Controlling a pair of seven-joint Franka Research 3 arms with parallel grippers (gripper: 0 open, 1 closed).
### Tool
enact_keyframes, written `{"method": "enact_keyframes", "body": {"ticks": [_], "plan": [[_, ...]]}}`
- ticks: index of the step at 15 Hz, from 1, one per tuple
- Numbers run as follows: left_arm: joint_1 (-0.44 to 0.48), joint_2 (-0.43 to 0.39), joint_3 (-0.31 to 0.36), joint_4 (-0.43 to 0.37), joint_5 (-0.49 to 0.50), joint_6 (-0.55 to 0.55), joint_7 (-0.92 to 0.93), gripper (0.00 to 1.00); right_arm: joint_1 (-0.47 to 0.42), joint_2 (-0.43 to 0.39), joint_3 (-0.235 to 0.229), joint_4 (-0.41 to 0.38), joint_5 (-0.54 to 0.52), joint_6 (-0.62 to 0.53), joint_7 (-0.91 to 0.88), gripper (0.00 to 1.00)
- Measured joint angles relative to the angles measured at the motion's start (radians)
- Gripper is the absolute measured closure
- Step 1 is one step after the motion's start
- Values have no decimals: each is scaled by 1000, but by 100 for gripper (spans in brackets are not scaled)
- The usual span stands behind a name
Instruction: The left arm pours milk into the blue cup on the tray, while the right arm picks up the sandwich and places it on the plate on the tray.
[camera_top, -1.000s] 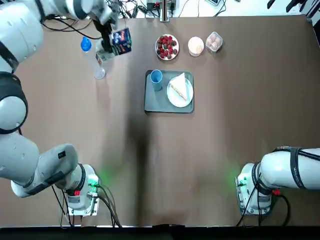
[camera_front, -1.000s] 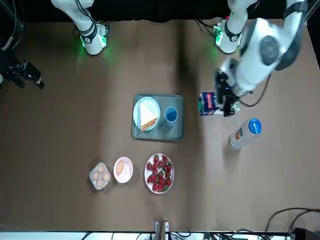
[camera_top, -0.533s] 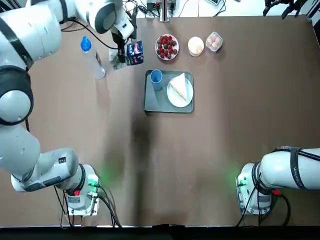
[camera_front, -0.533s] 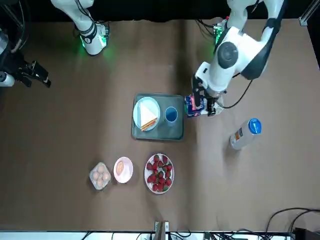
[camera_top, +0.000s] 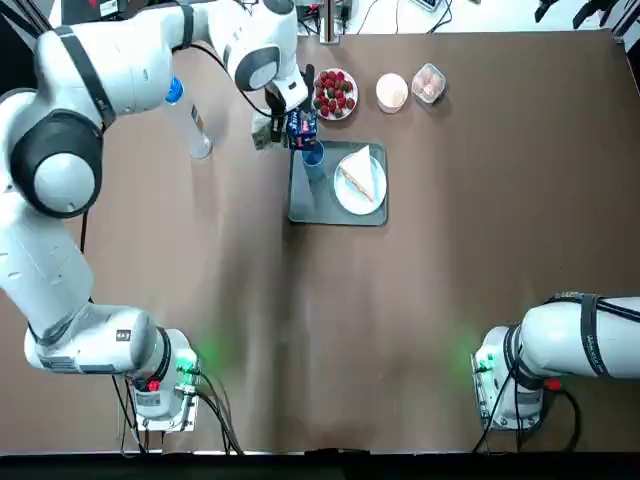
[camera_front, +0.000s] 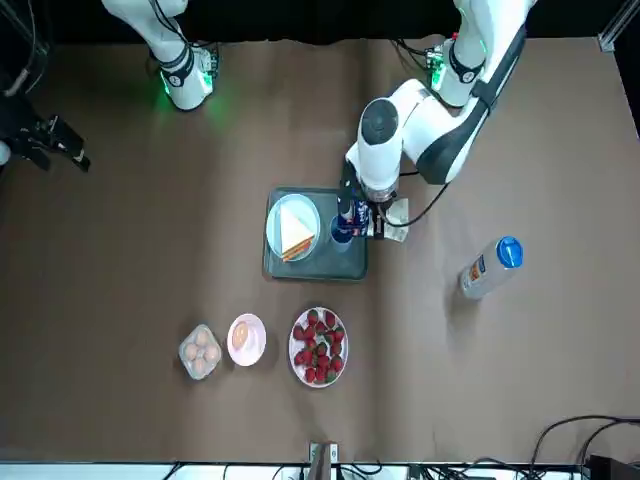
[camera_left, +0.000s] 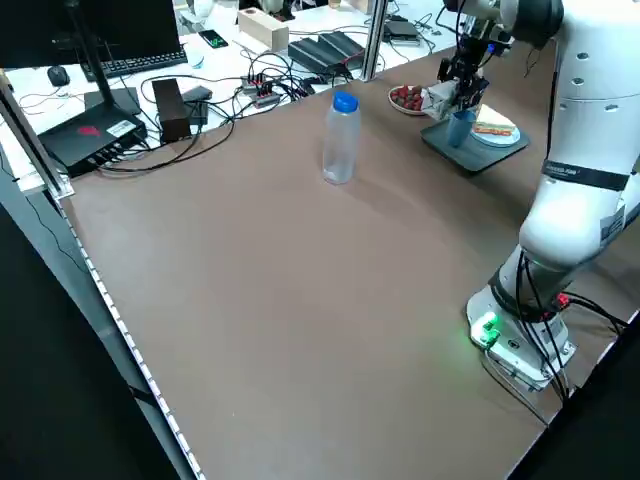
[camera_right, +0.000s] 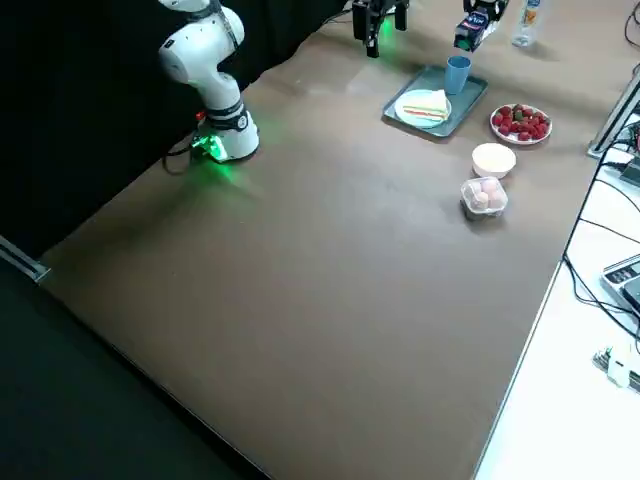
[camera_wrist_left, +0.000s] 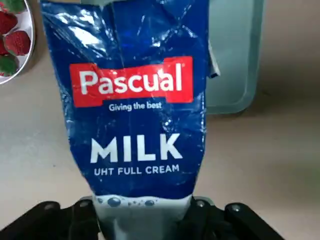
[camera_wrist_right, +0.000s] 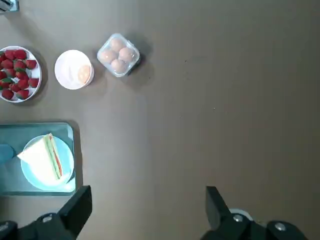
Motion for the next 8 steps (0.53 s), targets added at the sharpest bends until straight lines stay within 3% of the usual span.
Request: {"method": "enact_keyframes", "body": {"ticks": [3, 8], "plan": [[-58, 24, 62, 26, 19, -1, 1, 53, -4, 0, -2, 2, 0, 2, 0, 0], [-63, 24, 75, 37, 44, -31, 5, 54, -19, 0, 0, 9, -17, 3, -29, 0]]}}
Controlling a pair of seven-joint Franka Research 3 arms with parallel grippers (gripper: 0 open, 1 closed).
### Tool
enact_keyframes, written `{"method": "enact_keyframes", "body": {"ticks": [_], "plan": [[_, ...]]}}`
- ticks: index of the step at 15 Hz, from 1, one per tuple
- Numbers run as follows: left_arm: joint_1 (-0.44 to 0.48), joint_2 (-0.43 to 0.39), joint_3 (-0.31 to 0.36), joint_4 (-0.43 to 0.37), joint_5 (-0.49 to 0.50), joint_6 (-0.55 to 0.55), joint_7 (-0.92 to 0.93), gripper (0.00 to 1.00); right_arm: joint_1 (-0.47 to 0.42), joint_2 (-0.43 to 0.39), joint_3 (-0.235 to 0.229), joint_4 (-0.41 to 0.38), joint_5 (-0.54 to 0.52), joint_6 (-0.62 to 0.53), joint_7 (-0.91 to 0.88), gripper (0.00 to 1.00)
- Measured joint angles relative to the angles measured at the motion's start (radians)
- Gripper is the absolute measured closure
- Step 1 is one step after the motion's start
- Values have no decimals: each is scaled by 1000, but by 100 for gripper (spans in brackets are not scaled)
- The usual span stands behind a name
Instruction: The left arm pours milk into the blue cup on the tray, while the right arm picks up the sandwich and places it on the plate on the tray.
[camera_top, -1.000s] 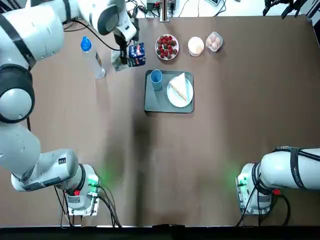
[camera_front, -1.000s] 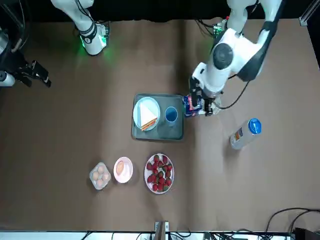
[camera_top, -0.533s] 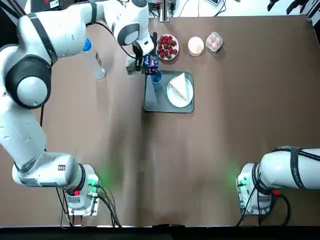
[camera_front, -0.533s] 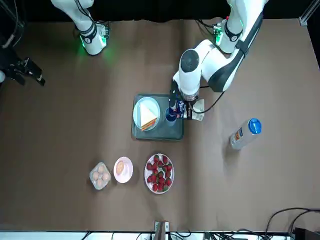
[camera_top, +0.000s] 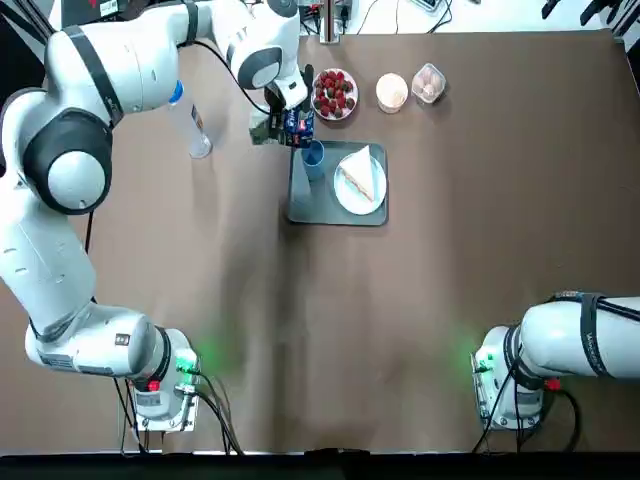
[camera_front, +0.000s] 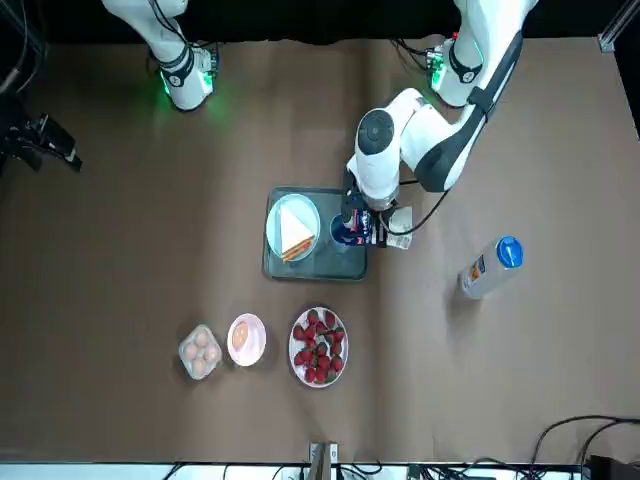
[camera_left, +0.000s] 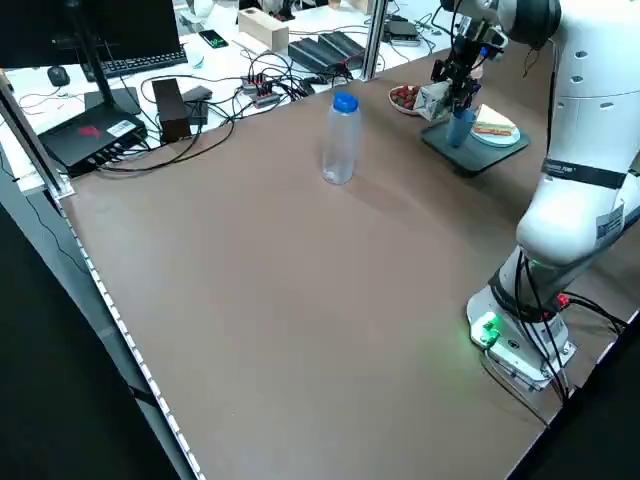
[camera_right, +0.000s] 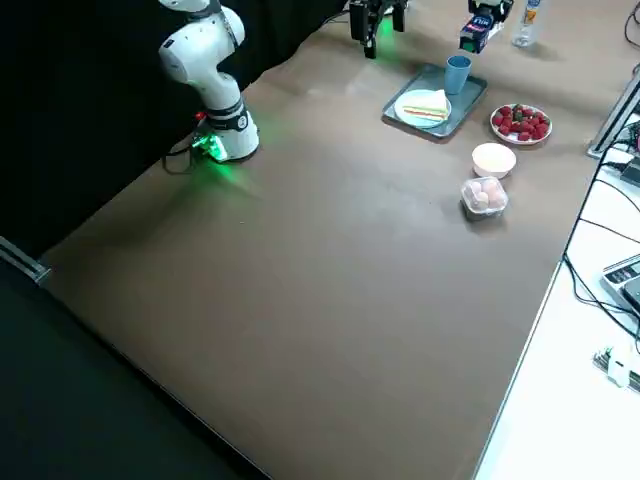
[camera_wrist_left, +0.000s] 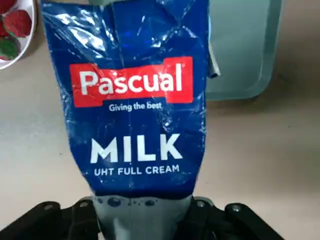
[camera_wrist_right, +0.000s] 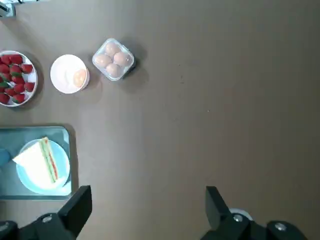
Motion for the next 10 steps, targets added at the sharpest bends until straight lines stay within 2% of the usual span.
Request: {"method": "enact_keyframes", "body": {"ticks": [3, 10], "plan": [[0, 0, 0, 0, 1, -14, 0, 53, 2, 0, 5, 0, -26, -1, -75, 0], [17, -2, 2, 11, 1, -43, 0, 53, -1, 0, 2, 2, -30, 0, -86, 0]]}}
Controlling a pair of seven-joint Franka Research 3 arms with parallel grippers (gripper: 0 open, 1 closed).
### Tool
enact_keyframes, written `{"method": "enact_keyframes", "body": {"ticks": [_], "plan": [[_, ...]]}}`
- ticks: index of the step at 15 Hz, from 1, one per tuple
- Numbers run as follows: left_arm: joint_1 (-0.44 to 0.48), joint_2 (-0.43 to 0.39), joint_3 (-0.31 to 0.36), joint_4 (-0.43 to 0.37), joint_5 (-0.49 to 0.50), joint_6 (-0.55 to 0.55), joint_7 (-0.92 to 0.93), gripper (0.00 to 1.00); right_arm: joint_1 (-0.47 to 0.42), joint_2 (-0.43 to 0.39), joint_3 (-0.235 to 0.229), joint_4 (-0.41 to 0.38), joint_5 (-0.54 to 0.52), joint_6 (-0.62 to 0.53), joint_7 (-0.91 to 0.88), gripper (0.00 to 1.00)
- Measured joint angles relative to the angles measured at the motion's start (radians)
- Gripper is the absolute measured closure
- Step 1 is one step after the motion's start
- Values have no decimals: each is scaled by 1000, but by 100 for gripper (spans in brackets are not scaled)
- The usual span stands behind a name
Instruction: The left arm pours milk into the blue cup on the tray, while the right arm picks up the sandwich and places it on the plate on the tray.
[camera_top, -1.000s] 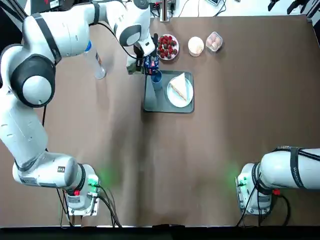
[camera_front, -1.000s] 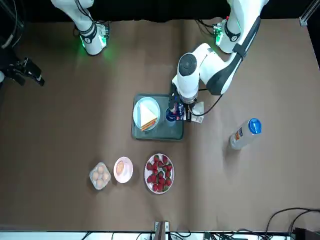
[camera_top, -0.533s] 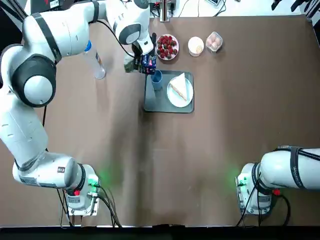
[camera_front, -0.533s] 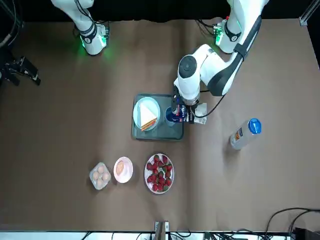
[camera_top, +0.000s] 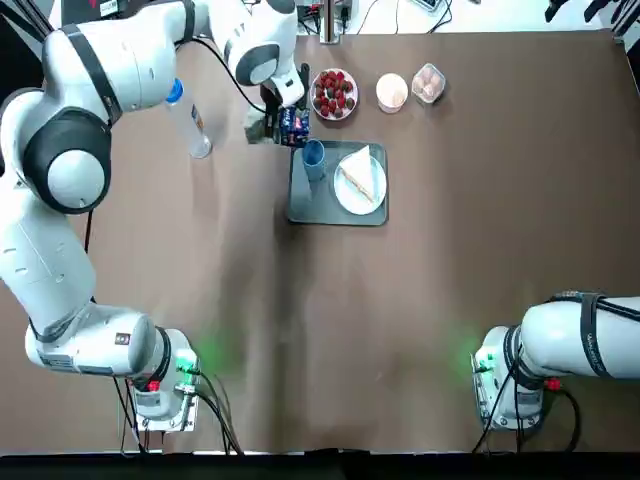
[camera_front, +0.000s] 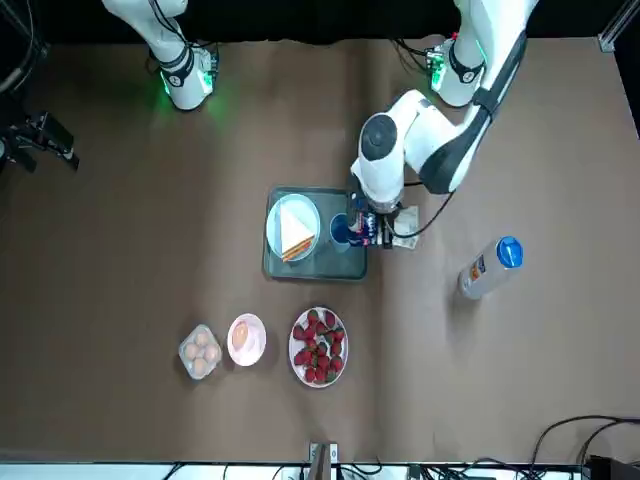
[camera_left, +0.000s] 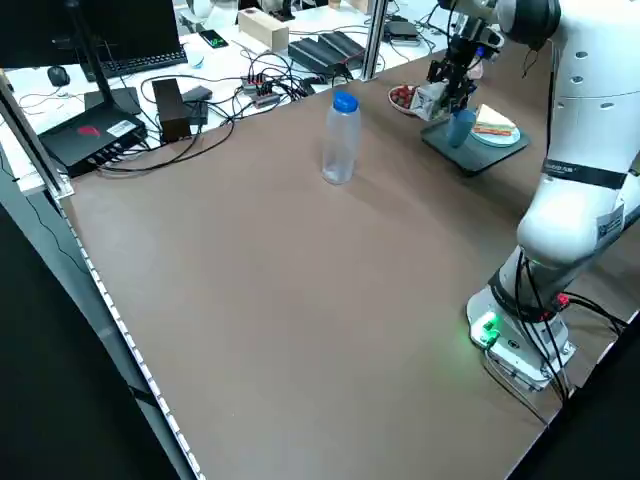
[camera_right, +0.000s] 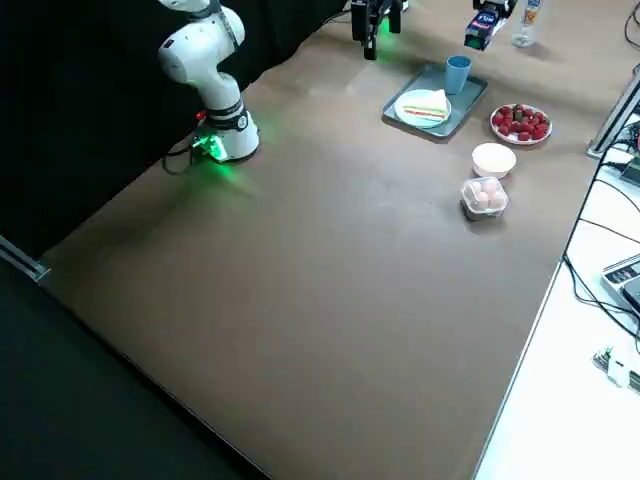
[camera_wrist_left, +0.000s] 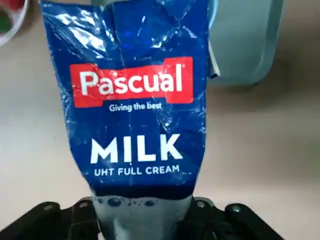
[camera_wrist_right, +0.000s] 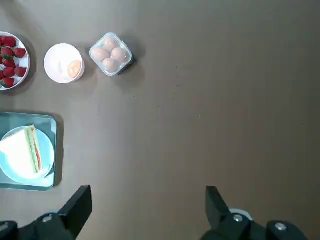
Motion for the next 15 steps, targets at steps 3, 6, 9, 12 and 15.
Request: {"method": "enact_keyframes", "body": {"ticks": [3, 6, 9, 12, 15], "plan": [[99, -15, -40, 14, -25, -92, 18, 53, 0, 0, 0, 0, 0, 0, -1, 0], [349, -36, -231, 21, -79, -180, 101, 53, 1, 0, 1, 0, 0, 0, -3, 0], [736, -48, -508, 39, -131, -321, 236, 53, 3, 1, 3, 0, 0, -2, -10, 0], [882, -48, -554, 127, -177, -438, 374, 53, 3, 2, 4, 0, 0, -2, -13, 0], [1008, -44, -553, 182, -263, -490, 531, 53, 3, 2, 4, 0, 0, -3, -14, 0]]}}
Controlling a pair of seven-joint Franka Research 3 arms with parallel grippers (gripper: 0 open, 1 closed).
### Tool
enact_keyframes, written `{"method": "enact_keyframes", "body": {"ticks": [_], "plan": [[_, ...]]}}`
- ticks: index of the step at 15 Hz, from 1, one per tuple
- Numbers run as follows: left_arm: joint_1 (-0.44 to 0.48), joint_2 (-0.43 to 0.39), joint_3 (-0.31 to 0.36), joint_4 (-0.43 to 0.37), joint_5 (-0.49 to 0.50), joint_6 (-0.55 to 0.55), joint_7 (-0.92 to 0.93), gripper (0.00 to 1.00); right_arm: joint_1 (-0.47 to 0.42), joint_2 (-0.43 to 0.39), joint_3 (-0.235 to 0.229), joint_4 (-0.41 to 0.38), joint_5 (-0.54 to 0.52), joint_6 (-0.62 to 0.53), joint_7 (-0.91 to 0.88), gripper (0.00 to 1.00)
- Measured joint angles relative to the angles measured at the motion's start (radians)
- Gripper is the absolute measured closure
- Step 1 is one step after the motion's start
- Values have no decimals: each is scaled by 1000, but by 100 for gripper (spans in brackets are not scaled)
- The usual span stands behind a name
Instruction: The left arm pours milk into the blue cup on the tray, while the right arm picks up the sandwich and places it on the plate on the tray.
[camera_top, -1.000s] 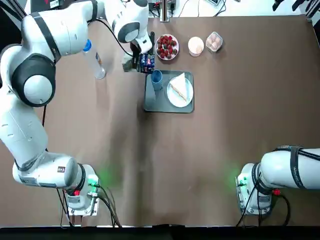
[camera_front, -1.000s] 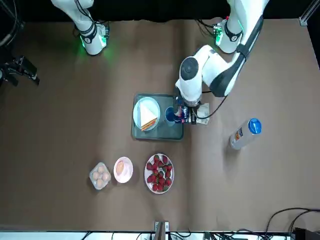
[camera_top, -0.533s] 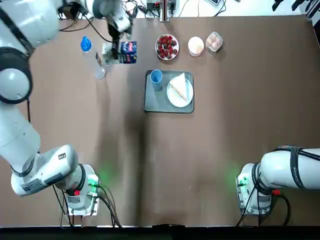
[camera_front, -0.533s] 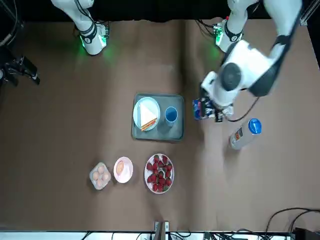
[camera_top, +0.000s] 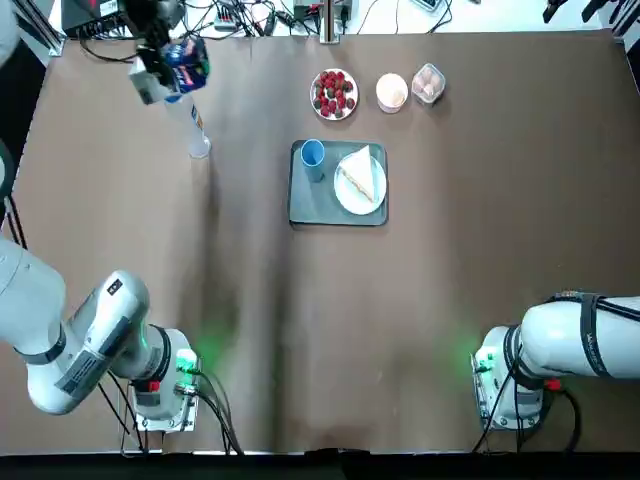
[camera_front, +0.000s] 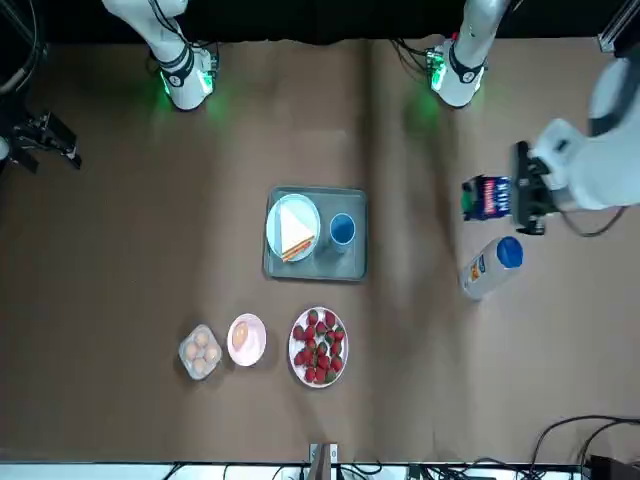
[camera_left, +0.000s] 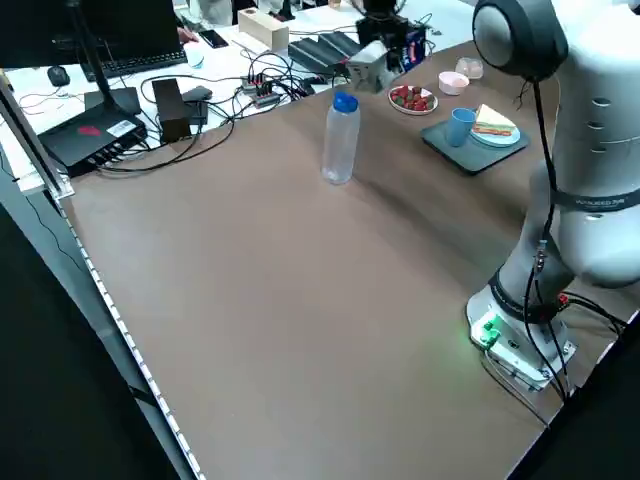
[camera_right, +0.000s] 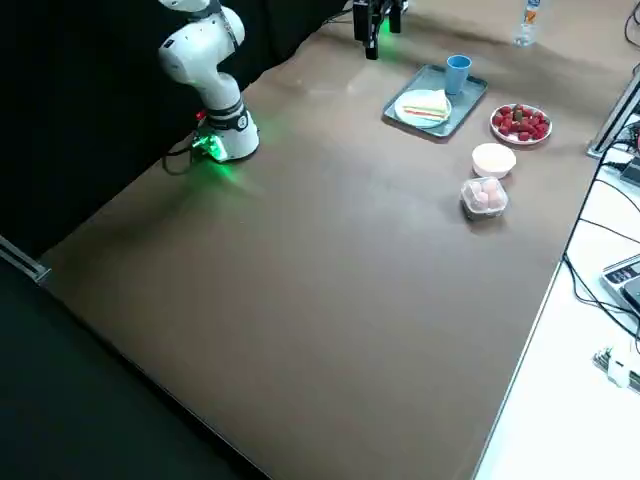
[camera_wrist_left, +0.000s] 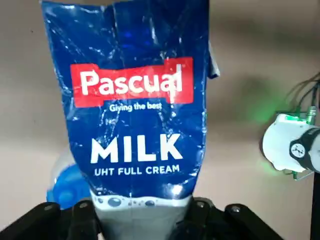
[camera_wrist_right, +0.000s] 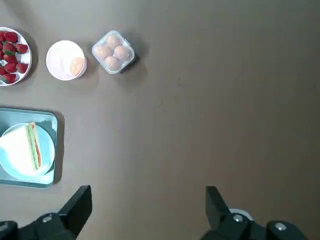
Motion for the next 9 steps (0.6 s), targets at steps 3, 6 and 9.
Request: {"method": "enact_keyframes", "body": {"ticks": [3, 6, 9], "plan": [[169, 16, 4, 11, -103, -22, 203, 53, 0, 0, 0, 0, 0, 0, 0, 0], [287, 85, 33, 23, -156, -24, 388, 53, 0, 0, 0, 0, 0, -1, -1, 0], [313, 183, 142, 47, -243, -24, 557, 53, 0, 0, 0, 0, 0, -1, -2, 0]]}}
